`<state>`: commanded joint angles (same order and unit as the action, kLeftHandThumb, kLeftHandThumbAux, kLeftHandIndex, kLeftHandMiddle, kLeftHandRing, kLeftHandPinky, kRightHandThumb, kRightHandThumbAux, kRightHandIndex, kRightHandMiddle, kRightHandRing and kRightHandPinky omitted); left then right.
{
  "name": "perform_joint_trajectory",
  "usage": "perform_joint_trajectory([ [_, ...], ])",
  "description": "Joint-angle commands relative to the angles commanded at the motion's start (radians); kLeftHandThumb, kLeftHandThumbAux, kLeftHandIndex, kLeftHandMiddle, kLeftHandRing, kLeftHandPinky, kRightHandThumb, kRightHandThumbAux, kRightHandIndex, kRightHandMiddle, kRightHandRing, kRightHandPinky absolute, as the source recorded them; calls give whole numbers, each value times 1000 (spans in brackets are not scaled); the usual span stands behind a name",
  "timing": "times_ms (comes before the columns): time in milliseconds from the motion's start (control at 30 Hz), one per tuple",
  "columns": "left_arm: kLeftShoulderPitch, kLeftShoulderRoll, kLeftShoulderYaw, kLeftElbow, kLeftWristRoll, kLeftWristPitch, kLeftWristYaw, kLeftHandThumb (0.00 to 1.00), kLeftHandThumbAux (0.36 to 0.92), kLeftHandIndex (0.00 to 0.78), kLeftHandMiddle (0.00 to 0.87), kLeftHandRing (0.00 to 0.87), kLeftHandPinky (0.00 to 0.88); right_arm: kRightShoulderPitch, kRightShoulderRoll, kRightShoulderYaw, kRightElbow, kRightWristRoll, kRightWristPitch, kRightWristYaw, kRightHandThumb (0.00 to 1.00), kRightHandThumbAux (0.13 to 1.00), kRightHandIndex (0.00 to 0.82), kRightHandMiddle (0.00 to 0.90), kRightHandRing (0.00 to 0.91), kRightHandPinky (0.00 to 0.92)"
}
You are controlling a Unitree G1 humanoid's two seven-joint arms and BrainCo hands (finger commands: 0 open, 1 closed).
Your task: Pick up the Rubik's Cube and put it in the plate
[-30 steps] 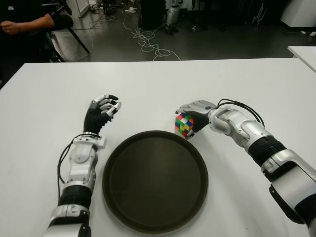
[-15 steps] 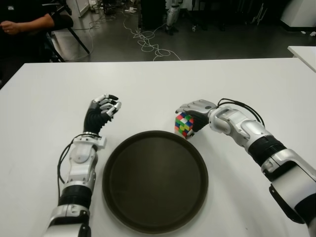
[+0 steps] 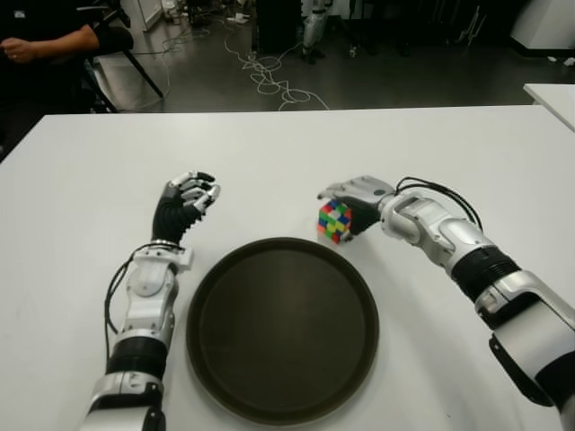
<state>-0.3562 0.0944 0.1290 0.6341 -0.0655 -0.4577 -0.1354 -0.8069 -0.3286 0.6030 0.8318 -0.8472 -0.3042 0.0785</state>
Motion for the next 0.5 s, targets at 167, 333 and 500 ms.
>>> perform_joint_trajectory([
  [167,1,3,-3,-3,5,-1,1,844,659,419,567,738,769,4,2,-19,4,27,-17,-36,589,729,353,454,480,493],
  [333,0,4,-3,4,7,-8,3,843,660,417,562,735,767,3,4,-24,14,32,-27,-55,667,731,395,490,510,513],
  [500,0,4,-1,2,5,-6,3,843,660,416,563,733,764,2,3,-27,15,34,-32,-61,678,735,400,497,513,520],
])
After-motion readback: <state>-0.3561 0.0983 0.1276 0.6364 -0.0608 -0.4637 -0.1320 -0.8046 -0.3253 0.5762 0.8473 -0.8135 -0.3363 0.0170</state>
